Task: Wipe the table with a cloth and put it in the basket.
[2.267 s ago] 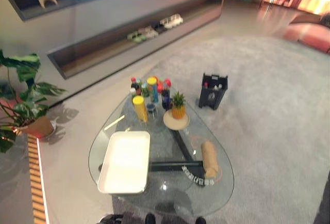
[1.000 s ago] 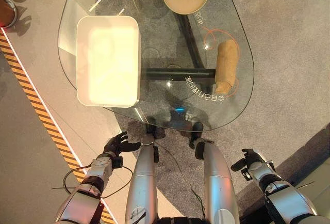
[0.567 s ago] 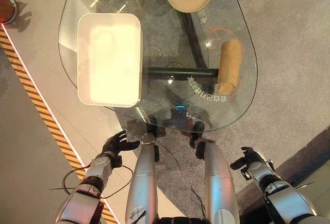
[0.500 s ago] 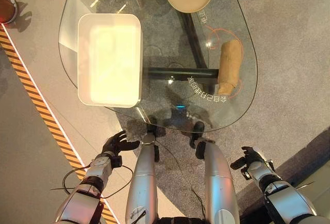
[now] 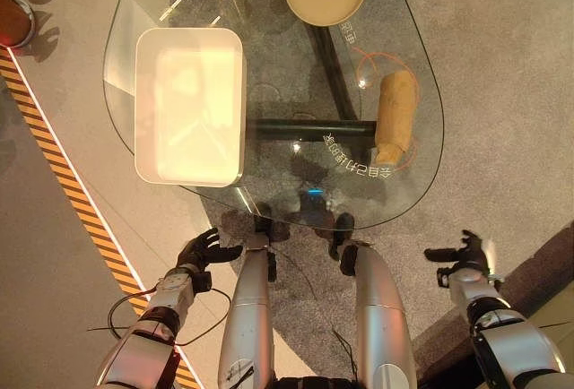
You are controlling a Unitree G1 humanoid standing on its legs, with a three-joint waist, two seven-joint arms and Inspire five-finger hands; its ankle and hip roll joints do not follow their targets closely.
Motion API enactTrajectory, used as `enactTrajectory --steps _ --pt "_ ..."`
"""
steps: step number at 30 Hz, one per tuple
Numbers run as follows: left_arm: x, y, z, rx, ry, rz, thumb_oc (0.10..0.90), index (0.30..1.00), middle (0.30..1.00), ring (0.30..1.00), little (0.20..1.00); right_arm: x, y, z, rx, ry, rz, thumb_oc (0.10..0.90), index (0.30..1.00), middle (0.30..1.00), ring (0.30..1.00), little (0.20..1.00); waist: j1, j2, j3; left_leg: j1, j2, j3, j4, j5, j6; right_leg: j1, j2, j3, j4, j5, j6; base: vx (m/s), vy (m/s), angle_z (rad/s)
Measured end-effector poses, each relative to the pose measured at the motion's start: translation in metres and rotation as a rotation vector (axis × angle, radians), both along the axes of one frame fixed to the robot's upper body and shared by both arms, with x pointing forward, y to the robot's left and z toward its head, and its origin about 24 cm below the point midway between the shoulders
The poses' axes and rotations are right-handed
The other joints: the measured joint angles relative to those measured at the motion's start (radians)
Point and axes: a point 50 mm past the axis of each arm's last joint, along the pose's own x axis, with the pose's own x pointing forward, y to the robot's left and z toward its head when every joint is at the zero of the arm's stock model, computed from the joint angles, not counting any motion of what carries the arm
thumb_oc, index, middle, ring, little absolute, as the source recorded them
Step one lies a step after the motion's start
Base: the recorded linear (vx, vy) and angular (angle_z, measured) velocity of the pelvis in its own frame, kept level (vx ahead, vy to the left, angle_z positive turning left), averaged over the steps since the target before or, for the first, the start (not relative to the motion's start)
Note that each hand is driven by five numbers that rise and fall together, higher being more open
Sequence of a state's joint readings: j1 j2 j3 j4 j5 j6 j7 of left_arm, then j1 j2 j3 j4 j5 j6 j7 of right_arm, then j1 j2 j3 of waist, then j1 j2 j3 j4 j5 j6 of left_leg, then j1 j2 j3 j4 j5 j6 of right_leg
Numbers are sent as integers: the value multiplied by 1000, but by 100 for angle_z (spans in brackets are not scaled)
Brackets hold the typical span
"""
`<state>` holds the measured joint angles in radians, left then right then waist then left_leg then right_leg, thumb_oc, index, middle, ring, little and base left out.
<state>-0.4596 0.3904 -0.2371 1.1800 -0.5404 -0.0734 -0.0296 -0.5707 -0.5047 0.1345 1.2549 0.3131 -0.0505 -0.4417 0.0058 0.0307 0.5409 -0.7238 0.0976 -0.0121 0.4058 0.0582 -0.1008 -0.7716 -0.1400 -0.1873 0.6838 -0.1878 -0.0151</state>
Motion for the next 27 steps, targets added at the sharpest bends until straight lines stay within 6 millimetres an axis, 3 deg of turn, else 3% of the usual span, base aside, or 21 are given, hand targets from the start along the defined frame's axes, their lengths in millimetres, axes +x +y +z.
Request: enactTrajectory --steps 4,5,12,18,27 --pt "0 0 0 -2 -1 1 800 900 900 900 900 26 -8 47 -10 -237 -66 800 900 900 900 900 1 0 0 -8 1 -1 19 -8 -1 -2 0 0 8 0 0 0 0 0" --pt "0 0 0 -4 -3 2 800 900 900 900 900 35 -5 63 -19 -312 -60 800 900 900 900 900 1 0 0 -11 1 -2 22 -8 -1 -4 0 -1 10 0 -1 0 0 0" --pt "1 -2 0 -21 -8 9 800 900 900 900 900 66 26 126 -44 -585 0 800 900 900 900 900 10 1 0 -27 -2 -2 16 -8 -1 -25 -1 1 9 0 -1 -17 27 0" --pt "2 -3 1 -25 -14 22 800 900 900 900 900 74 46 154 -57 -701 54 800 900 900 900 900 20 1 1 -30 -5 -2 4 -4 4 -29 0 0 -6 6 -4 -4 5 0" --pt "4 -5 3 -26 -34 19 800 900 900 900 900 88 92 192 -150 -774 239 800 900 900 900 900 23 1 1 -27 -10 -2 -8 0 0 -27 -3 0 -13 8 -4 0 0 0"
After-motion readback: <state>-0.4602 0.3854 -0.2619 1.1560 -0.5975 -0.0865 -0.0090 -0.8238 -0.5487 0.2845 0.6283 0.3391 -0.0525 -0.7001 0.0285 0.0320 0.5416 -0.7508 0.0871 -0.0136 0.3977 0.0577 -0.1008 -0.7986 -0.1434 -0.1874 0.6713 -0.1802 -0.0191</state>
